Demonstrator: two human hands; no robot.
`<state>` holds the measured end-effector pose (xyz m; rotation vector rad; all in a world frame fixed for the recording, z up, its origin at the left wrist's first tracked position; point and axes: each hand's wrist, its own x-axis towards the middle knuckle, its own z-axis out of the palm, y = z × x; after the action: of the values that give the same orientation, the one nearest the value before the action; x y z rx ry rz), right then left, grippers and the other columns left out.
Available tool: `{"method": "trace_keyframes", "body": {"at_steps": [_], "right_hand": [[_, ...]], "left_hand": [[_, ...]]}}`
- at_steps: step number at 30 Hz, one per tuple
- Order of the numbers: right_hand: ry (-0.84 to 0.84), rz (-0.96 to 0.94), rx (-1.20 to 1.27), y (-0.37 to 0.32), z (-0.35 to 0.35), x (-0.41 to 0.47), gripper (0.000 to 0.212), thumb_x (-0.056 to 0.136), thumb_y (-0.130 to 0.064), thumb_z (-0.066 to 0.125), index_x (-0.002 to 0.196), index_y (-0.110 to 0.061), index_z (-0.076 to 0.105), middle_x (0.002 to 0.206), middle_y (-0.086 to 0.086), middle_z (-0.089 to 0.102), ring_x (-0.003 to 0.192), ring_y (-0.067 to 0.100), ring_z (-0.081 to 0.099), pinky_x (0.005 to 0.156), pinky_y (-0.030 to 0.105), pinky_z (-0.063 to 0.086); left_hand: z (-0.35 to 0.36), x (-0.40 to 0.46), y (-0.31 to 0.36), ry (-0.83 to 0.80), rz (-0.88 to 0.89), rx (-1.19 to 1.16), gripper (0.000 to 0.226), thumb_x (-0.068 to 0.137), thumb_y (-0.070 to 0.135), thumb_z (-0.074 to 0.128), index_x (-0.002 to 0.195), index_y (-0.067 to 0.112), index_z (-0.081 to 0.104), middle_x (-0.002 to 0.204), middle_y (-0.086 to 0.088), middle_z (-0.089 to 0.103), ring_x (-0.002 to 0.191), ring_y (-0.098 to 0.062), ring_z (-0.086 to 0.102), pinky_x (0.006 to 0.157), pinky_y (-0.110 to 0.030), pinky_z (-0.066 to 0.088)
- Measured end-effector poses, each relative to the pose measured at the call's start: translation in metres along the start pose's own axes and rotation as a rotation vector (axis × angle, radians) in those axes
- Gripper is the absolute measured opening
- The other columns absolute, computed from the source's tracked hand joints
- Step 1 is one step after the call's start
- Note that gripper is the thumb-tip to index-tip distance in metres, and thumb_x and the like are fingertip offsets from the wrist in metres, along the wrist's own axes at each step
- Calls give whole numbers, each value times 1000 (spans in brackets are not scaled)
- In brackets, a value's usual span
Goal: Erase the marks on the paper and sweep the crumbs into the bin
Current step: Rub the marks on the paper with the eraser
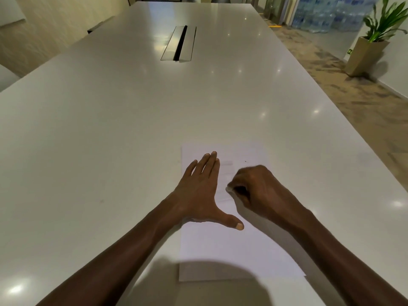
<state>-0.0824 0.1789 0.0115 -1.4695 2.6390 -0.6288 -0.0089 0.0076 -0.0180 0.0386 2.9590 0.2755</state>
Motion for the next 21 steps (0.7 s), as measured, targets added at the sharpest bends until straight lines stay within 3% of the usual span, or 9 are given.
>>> {"method": "trace_keyframes", "body": {"at_steps": [3,8,15,21], "right_hand": [[-15,-3,34,-14,-1,-25,23,79,-5,54,57,-14,59,51,-1,52,54,12,51,54,20,38],[77,7,49,-2,5,-5,20,73,-2,57,69,-10,74,64,4,69,60,14,62,59,29,51],[159,-8,50,16,7,37,16,78,-3,63,76,-7,79,70,9,73,62,22,67,62,36,56],[132,-18,76,6,1,-6,19,75,1,63,73,-11,78,67,2,72,61,13,65,58,26,52]], "left_hand": [[0,0,0,-1,1,6,159,44,104,44,154,6,-17,160,-4,-31,147,-17,-29,123,-46,-5],[1,0,0,-4,2,-4,160,43,104,45,154,7,-18,160,-4,-32,147,-17,-30,123,-45,-5],[0,0,0,-5,-5,-6,160,44,105,42,153,8,-20,159,-3,-34,146,-17,-31,123,-45,-7],[0,-1,1,1,-5,-17,161,42,105,45,154,8,-19,159,-2,-33,146,-15,-31,123,-45,-7]]}}
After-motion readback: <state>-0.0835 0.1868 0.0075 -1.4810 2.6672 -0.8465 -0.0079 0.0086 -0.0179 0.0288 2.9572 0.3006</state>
